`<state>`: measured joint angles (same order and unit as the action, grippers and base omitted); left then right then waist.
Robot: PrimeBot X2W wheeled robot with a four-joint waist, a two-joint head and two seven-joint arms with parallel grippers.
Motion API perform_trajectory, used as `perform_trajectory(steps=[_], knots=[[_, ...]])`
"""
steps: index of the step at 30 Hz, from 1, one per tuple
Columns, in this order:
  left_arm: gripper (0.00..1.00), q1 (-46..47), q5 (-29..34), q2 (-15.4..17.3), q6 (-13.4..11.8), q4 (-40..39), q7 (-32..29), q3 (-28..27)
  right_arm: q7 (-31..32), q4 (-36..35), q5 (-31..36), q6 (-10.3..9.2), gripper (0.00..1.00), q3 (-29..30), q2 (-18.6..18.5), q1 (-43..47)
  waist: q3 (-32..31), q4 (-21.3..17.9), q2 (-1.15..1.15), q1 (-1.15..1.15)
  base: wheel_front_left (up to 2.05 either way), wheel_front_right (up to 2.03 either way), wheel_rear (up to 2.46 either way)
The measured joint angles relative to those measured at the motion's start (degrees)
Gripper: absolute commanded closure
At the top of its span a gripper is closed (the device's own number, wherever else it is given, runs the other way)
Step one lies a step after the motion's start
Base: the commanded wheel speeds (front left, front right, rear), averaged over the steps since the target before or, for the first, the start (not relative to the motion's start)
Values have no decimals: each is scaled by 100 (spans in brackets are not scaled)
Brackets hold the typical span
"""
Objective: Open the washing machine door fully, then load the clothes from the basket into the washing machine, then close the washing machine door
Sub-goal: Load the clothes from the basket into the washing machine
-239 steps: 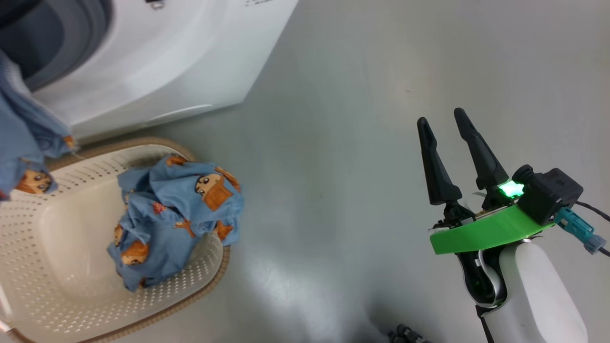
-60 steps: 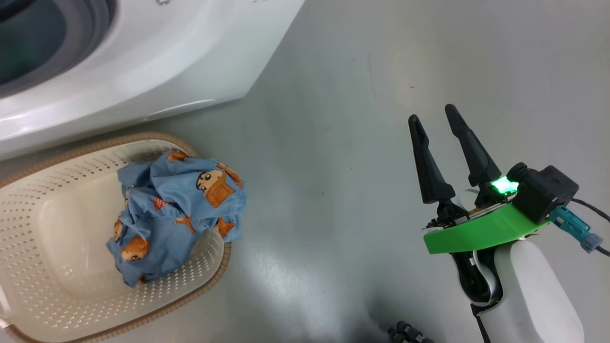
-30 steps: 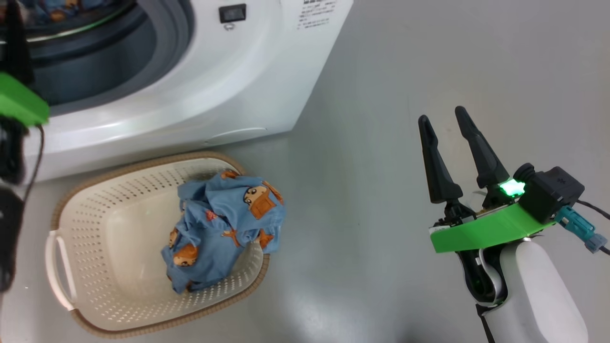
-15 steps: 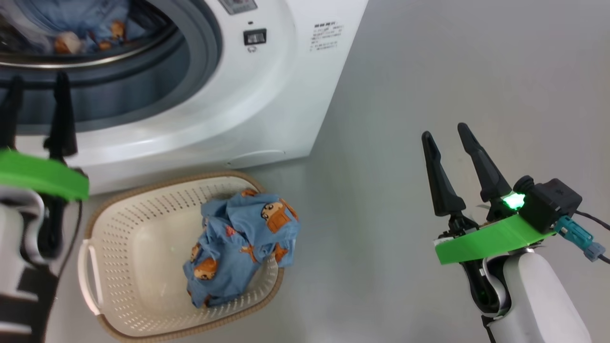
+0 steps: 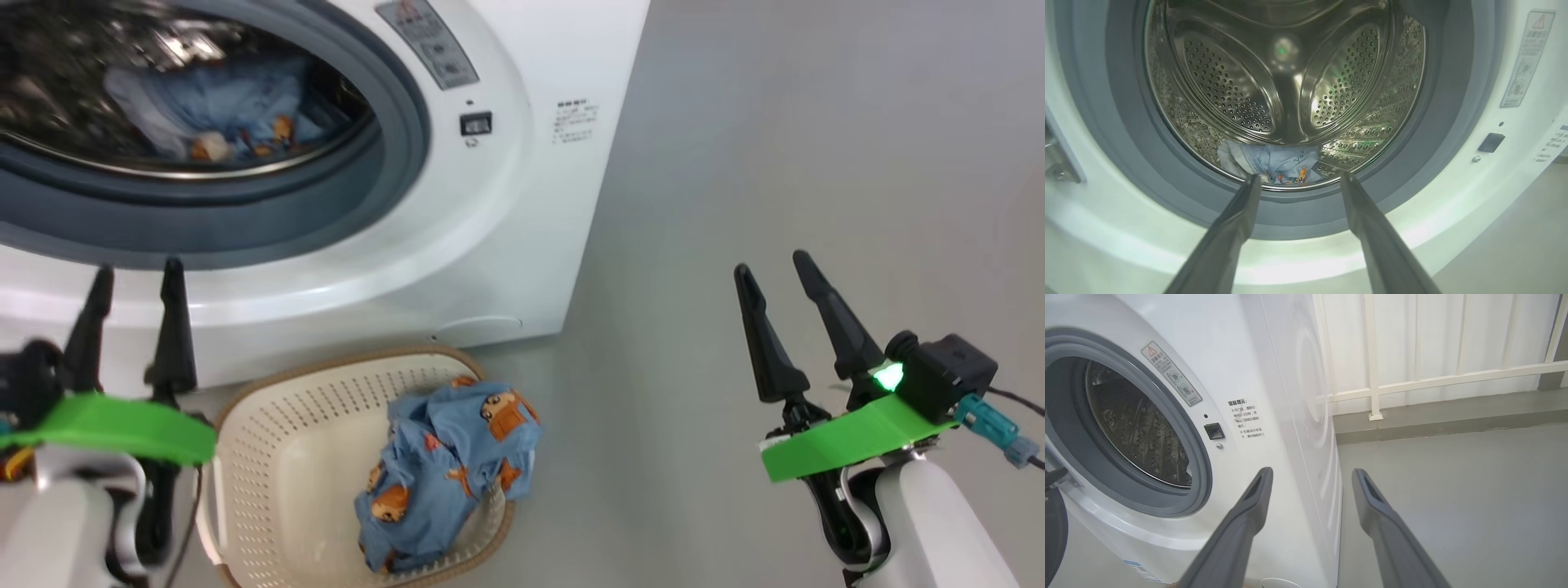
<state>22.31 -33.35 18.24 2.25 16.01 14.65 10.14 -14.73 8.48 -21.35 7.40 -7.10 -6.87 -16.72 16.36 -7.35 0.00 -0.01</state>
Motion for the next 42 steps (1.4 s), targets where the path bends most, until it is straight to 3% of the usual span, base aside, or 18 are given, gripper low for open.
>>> perform_trajectory(steps=[20, 42], knots=[[0, -1656, 524, -686, 156, -706, 0, -493, 0, 145, -254, 0, 0, -126, -282, 515, -952, 452, 0, 0, 0, 0, 0], [0, -2015, 895, -1152, 316, -890, 0, -898, 0, 142, -297, 0, 0, -171, -428, 683, -1300, 568, 0, 1, 0, 0, 0]])
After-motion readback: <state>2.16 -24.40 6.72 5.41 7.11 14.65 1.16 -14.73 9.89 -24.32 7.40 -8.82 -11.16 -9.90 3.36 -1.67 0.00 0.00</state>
